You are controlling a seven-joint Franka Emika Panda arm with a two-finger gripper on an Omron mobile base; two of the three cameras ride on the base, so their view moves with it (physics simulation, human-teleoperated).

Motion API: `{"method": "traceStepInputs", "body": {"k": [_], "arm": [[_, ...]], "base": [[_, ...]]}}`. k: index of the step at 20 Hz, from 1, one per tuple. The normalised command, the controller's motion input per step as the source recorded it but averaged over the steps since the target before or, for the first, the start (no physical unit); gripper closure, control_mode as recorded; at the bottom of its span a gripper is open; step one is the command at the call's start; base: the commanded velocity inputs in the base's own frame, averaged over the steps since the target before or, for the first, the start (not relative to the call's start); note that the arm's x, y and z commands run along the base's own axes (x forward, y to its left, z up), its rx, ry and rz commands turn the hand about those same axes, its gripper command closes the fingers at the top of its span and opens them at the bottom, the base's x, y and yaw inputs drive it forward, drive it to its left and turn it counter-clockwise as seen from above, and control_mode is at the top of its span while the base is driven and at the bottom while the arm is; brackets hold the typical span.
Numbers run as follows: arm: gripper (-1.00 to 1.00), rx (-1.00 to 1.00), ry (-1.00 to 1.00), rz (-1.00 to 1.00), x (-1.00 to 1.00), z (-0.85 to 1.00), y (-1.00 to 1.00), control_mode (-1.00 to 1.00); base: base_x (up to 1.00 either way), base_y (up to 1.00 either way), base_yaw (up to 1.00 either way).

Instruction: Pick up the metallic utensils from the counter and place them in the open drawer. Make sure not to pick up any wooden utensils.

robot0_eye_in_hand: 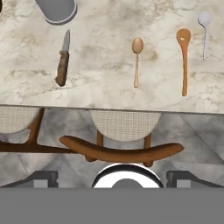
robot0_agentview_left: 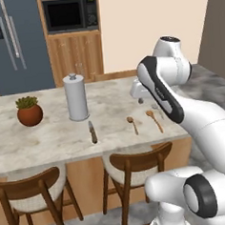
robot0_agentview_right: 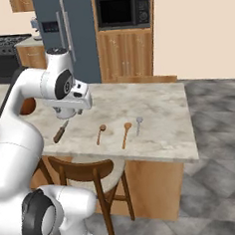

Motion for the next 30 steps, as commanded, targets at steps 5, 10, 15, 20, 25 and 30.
{"method": "traceStepInputs", "body": {"k": [5,10,15,20,25,30], "arm": [[-1.0,0.0,0.0,0.0,0.0,0.0,0.0,1.0],[-1.0,0.0,0.0,0.0,0.0,0.0,0.0,1.0],[-1.0,0.0,0.0,0.0,0.0,0.0,0.0,1.0],[-1.0,0.0,0.0,0.0,0.0,0.0,0.0,1.0],[-1.0,-0.04,0.02,0.0,0.1,-0.17,0.03,-1.0],[-1.0,-0.09,0.08,0.0,0.37,-0.54,0.16,-1.0]], "base": [[0.02,0.76,0.0],[0.19,0.54,0.0],[0.37,0.16,-0.02],[0.52,0.12,-0.02],[0.21,0.02,0.0],[0.0,0.0,0.0]]}}
